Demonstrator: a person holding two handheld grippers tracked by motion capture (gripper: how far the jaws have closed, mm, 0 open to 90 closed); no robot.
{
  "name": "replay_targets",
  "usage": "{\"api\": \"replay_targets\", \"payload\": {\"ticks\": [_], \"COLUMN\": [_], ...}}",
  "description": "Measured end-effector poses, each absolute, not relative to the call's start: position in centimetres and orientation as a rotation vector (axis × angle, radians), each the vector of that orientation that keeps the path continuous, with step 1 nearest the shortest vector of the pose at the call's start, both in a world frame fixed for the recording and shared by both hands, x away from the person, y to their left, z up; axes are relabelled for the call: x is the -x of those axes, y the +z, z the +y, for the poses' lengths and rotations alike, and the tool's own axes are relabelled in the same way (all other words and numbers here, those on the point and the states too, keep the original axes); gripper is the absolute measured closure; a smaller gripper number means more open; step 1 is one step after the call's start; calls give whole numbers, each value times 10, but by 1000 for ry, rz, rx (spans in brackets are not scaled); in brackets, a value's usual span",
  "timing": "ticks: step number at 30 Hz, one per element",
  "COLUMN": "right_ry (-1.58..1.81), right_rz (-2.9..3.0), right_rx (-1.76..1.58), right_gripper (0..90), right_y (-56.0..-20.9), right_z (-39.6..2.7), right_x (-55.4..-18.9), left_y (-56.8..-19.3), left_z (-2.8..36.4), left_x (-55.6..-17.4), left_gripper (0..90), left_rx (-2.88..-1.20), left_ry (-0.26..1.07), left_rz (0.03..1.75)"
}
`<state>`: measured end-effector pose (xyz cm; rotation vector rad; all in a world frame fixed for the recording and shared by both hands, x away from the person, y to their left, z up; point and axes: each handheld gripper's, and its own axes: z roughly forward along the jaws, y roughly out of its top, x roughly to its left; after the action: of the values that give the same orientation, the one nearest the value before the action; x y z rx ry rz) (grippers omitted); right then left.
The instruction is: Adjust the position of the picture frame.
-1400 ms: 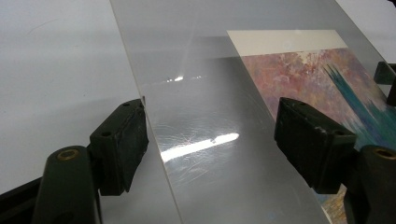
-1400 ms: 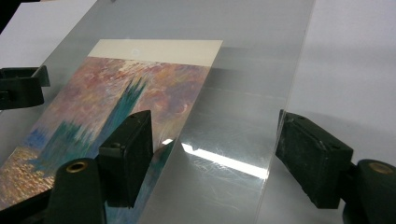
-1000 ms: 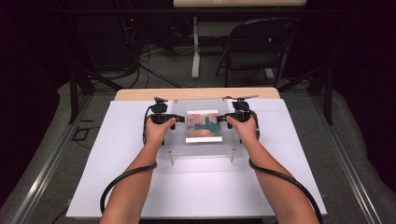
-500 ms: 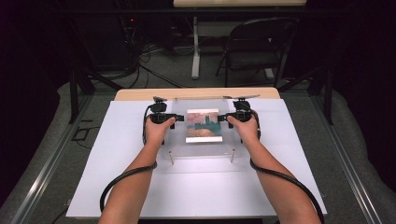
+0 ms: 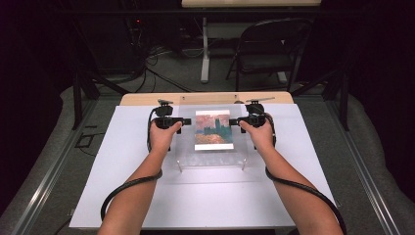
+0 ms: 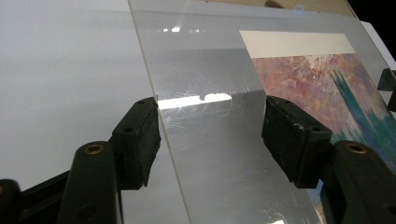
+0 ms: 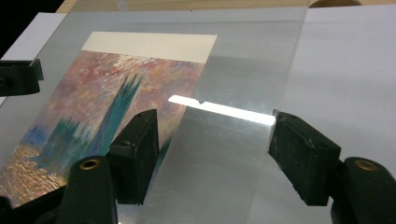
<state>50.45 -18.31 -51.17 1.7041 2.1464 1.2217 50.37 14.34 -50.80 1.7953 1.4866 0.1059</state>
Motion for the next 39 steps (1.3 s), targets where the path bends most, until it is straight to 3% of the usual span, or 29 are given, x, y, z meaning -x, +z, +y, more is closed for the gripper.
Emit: {"api": "replay_targets", "payload": {"ticks": [11,27,39], "right_ry": [1222,1245,1231], "right_rz": [2130,2111,2115], "right_rx": [-1628,-1560,-1470], "right_gripper": [335,436,458], "right_y": [-496,-473,-458], "right_z": [-182,-187,-187], "right_x": [-491,-470,-453], "left_y": [-492,-470,-456], "left_z": [146,153,157], "left_x": [-492,-471,-453], "left_gripper": [427,518,562], "left_rx": [-1786,-1773,-1787], "left_ry": [145,178,216], "left_rz": [1451,1388,1332]}}
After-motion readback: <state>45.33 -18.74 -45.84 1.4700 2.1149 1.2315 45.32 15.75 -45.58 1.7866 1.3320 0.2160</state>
